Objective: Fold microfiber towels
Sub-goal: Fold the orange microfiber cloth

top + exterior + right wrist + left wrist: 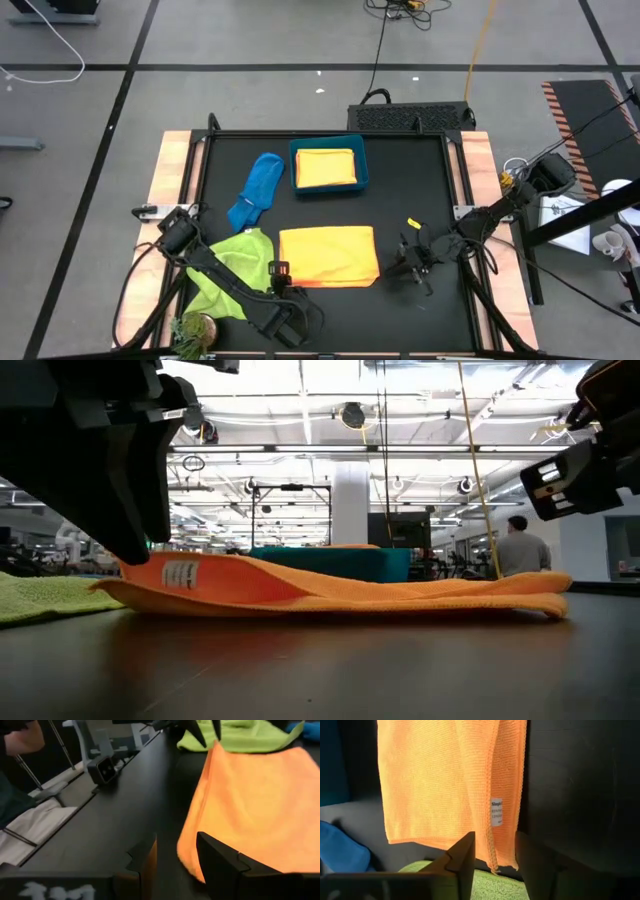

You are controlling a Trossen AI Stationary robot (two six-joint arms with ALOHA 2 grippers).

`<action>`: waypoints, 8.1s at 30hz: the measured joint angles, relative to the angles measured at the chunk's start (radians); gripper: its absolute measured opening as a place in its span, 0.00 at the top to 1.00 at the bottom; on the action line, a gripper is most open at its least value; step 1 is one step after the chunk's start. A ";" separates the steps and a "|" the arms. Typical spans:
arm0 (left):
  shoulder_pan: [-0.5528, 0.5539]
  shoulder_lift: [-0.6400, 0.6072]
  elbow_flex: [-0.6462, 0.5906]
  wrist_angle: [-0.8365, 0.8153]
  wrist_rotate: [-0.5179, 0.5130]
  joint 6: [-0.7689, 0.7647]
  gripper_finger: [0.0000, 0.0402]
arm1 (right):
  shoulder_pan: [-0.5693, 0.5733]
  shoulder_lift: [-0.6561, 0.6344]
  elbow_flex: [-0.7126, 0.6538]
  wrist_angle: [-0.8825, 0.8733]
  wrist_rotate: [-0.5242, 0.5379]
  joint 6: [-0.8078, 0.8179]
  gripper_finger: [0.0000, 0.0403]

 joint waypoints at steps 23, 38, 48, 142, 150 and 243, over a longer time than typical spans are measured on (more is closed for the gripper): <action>-0.048 -0.027 -0.016 0.047 -0.251 -0.047 0.63 | -0.072 0.348 0.140 -0.012 0.027 0.036 0.68; -0.050 -0.366 -0.517 0.629 -0.230 0.032 0.63 | -0.079 0.346 0.140 -0.002 0.027 0.036 0.68; -0.019 -0.447 -0.779 0.997 -0.083 0.036 0.66 | -0.086 0.346 0.139 -0.007 0.024 0.038 0.68; 0.156 -0.390 -0.763 0.858 0.056 0.002 0.78 | -0.206 0.338 0.158 -0.174 0.026 0.080 0.66; 0.285 -0.363 -0.760 0.858 0.022 0.066 0.78 | -0.061 0.338 0.158 -0.129 -0.109 0.199 0.67; 0.028 0.030 -0.211 1.017 -0.032 0.607 0.99 | 0.016 0.339 0.157 -0.070 0.007 -0.323 0.61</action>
